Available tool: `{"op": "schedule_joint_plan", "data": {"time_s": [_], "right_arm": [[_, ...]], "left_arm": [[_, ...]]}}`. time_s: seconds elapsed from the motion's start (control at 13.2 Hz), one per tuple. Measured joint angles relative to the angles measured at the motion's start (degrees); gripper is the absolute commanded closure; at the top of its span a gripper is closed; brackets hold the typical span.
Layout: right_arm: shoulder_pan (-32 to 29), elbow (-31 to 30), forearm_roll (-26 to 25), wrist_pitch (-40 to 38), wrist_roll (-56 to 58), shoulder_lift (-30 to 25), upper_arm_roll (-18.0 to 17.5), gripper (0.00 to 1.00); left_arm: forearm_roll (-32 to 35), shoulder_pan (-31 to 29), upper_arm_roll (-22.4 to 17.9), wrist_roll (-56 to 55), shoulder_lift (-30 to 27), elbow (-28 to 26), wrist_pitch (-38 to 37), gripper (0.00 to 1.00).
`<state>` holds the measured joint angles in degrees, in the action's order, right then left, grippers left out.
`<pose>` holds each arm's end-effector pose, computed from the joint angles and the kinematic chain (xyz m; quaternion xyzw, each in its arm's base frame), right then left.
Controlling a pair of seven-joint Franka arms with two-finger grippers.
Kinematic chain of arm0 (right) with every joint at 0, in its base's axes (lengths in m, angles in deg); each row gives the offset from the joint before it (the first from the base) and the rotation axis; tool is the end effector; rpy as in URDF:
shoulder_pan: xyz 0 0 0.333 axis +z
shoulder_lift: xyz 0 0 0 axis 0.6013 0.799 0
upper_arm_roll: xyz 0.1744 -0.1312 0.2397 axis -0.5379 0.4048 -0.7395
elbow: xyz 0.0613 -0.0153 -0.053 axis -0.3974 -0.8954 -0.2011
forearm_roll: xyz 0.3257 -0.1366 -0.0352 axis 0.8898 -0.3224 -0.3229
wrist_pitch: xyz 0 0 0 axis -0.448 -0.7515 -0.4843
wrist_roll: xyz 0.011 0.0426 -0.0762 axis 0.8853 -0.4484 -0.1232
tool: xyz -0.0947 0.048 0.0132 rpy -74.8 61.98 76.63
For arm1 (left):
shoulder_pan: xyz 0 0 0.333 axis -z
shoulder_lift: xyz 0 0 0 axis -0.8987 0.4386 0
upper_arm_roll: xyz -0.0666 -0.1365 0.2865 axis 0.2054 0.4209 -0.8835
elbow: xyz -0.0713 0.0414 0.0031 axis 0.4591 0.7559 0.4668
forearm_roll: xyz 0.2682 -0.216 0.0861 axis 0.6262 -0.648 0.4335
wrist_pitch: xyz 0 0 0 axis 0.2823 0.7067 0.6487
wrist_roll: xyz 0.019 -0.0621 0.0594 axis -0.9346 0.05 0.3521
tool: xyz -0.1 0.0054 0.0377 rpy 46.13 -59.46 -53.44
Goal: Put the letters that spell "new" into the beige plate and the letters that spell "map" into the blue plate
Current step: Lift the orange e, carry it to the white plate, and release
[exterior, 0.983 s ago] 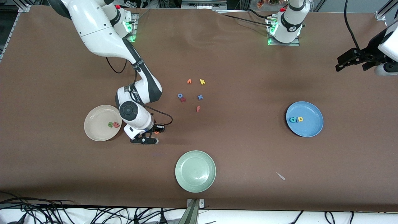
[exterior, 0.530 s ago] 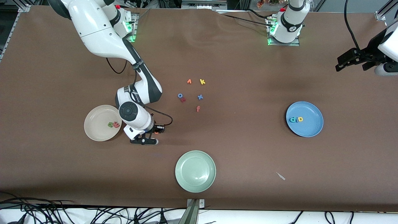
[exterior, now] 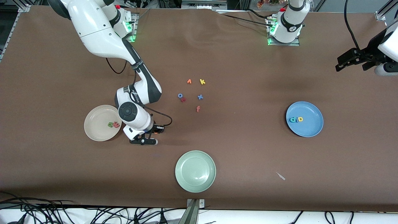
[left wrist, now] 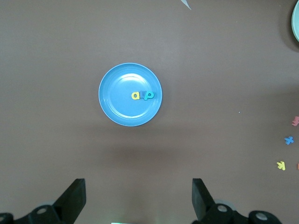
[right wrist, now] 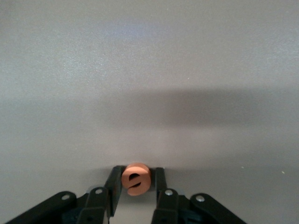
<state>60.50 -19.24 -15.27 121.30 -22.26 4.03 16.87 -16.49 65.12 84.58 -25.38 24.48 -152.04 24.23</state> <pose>0.6279 0.2800 0.2121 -0.9994 0.0233 0.0015 0.0250 0.4892 -0.0062 0.6289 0.9987 0.0360 -0.0345 0.0132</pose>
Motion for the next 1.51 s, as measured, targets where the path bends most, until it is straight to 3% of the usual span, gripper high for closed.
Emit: {"op": "schedule_joint_plan", "data": {"time_s": [0.45, 0.91, 1.21, 1.51], "right_arm": [[-0.1, 0.2, 2.5, 0.0, 0.1, 0.1, 0.0, 0.77], [-0.2, 1.0, 2.5, -1.1, 0.8, 0.1, 0.1, 0.77], [-2.2, 2.6, 2.5, -7.2, 6.5, -1.4, 0.8, 0.77], [-3.1, 2.6, 2.4, -17.9, 12.6, -5.8, 5.1, 0.77]], "left_arm": [[0.0, 0.0, 0.0, 0.0, 0.0, 0.0, 0.0, 0.00], [0.0, 0.0, 0.0, 0.0, 0.0, 0.0, 0.0, 0.00], [0.0, 0.0, 0.0, 0.0, 0.0, 0.0, 0.0, 0.00], [0.0, 0.0, 0.1, 0.0, 0.0, 0.0, 0.0, 0.00]]}}
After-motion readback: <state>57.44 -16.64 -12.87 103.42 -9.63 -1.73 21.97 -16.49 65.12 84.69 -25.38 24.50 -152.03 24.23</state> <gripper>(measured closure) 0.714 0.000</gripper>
